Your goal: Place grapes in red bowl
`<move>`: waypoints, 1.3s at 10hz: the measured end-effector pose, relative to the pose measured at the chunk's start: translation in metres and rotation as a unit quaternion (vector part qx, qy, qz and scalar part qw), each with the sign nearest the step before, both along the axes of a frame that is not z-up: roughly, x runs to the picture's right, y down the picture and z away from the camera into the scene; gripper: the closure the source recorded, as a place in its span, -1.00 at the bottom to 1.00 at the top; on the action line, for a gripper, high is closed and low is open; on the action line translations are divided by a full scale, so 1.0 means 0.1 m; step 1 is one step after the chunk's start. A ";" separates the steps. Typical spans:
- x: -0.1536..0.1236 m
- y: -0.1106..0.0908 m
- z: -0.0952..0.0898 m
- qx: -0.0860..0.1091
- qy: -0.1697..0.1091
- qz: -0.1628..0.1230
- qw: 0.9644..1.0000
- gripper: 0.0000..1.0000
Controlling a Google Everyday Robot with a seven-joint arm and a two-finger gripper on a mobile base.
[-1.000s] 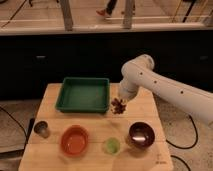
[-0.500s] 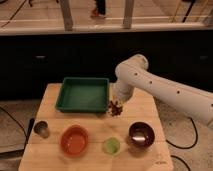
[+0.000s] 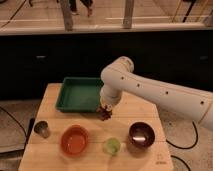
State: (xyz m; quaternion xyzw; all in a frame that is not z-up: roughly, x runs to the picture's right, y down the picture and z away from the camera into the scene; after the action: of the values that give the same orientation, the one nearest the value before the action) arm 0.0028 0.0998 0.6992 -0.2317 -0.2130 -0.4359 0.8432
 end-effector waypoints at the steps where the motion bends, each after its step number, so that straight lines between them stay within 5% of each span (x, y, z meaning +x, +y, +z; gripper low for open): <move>1: -0.15 0.03 -0.03 0.000 -0.008 -0.010 1.000 1.00; 4: -0.50 0.15 -0.09 -0.002 -0.031 -0.043 0.999 1.00; 13: -0.92 0.54 -0.18 -0.017 -0.062 -0.111 0.992 1.00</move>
State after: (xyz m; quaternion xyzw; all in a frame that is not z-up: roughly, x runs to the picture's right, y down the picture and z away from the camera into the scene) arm -0.0888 0.1538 0.6815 -0.2409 -0.2457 -0.5362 0.7708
